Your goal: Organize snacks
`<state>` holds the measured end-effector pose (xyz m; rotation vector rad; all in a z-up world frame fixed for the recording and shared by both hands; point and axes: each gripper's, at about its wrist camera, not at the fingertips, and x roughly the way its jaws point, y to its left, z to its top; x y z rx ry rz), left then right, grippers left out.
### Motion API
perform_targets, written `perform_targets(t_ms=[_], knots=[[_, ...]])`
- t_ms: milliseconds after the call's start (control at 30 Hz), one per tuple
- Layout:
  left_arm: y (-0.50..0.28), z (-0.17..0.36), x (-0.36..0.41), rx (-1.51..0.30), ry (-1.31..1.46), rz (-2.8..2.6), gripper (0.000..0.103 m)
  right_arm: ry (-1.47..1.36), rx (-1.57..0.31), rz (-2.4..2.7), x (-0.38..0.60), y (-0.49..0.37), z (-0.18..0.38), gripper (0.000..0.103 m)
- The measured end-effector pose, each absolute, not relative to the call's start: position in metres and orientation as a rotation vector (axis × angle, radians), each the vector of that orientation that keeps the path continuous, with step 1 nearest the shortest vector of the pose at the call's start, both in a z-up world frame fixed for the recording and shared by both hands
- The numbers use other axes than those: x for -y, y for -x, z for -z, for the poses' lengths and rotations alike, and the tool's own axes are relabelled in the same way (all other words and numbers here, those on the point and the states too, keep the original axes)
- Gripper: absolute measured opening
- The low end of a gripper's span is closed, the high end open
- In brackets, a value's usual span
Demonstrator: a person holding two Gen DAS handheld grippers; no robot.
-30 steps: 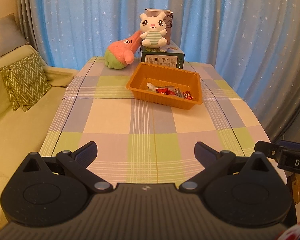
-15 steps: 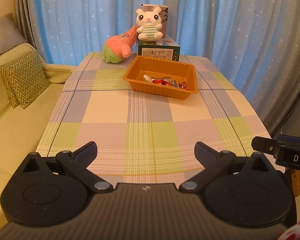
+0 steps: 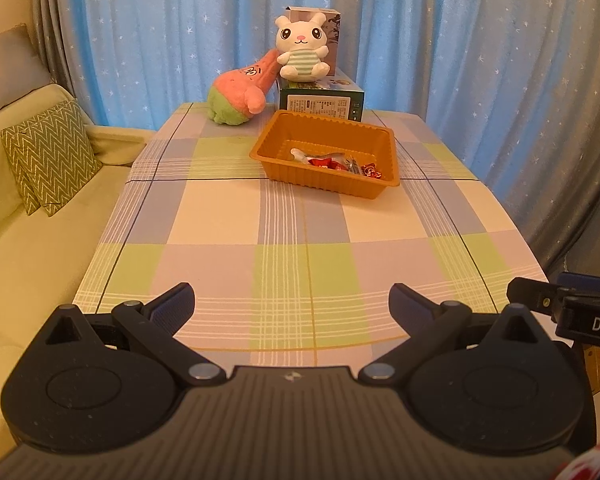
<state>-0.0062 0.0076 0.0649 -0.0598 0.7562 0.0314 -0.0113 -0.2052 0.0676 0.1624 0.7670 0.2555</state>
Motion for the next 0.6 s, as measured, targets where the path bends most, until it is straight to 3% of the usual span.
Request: perform_targets(t_ms=[600], knots=[[0.0052,-0.0637,-0.0047,-0.753,0.06,-0.02,0.103,-0.165,-0.767,-0.253,0.2058,0.0097,-0.067,0.075]])
